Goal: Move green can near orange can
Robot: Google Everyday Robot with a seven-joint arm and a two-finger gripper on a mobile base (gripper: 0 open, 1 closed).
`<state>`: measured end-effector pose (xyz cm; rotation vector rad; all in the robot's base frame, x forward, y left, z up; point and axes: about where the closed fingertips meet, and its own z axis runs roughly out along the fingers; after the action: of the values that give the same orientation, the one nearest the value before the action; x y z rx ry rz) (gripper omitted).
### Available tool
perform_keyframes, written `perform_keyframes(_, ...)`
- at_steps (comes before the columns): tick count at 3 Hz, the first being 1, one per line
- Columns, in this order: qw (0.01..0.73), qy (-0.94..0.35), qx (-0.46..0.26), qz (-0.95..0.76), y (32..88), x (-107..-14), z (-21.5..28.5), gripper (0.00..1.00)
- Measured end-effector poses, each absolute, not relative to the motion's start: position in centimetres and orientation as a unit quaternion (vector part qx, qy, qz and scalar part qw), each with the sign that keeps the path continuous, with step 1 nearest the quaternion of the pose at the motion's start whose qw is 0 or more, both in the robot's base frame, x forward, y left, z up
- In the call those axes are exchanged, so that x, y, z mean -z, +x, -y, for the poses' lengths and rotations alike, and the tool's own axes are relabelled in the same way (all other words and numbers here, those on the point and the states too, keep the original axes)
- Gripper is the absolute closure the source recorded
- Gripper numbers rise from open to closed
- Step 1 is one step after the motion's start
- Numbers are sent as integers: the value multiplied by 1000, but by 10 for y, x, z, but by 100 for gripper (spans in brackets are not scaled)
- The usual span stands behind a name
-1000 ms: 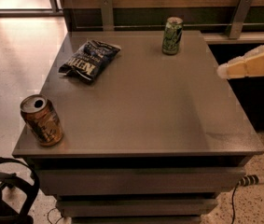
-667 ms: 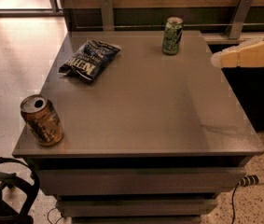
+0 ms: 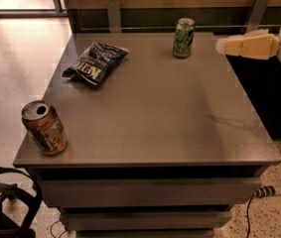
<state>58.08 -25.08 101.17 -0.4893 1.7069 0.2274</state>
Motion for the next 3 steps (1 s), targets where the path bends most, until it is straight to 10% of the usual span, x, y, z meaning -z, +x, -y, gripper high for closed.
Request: perform_keyframes(3, 645, -203, -57, -734, 646, -988, 298, 0)
